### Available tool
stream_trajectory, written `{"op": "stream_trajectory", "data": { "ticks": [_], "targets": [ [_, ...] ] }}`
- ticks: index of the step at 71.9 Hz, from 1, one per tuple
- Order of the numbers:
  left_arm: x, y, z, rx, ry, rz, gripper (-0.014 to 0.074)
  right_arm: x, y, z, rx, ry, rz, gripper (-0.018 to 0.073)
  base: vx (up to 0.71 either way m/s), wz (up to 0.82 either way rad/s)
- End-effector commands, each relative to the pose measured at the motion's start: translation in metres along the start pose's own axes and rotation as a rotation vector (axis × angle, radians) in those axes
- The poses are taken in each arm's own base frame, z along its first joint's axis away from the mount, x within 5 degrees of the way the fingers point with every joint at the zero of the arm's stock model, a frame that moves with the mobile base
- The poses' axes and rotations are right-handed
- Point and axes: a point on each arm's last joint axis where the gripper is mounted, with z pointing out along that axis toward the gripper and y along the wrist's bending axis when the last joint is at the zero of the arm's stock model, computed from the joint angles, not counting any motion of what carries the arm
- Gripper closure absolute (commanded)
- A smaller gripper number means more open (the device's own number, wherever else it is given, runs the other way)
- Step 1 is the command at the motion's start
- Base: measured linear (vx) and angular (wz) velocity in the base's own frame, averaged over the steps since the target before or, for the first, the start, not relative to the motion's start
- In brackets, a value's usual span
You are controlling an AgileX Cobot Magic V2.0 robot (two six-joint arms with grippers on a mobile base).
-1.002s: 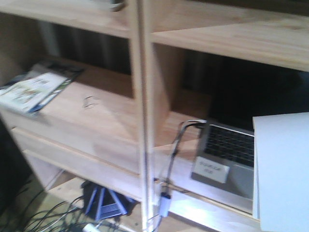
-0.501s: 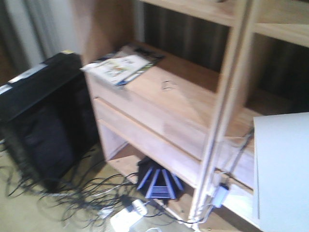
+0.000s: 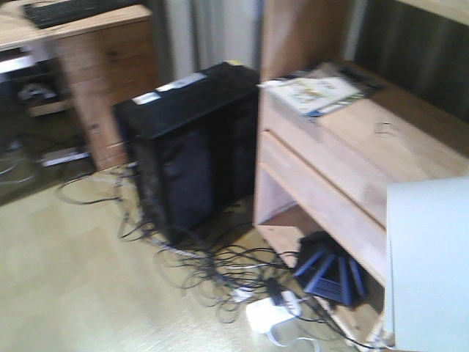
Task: Grab stapler and paper to desk for stapling
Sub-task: 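Turn the base away from the shelf toward the desk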
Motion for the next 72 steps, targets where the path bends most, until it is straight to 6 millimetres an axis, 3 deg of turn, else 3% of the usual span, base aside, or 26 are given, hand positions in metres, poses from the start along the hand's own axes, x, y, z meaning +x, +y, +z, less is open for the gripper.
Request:
{"op": "stream_trajectory", "data": {
  "ticks": [1,44,72],
  "targets": [
    [-0.0178,-0.0001,-0.0025,0.007,-0.128,-0.010,0.0603,-0.0050,0.0091,0.0060,-0.054,-0.024,-0.024,0.0564,-0.11,0.65],
    [-0.0178,-0.0001,-0.0025,0.007,-0.128,-0.010,0.0603,-0.0068,0.0136,0.0056,-0.103,-0.044,-0.024,0.0564,-0.05,0.71],
    [-0.0178,-0.0001,-0.0025,0.007,-0.128,-0.010,0.0603,-0.0078,0.0160,0.0053,-0.130,-0.056,-0.024,0.0564,0.10,0.42]
  ]
}}
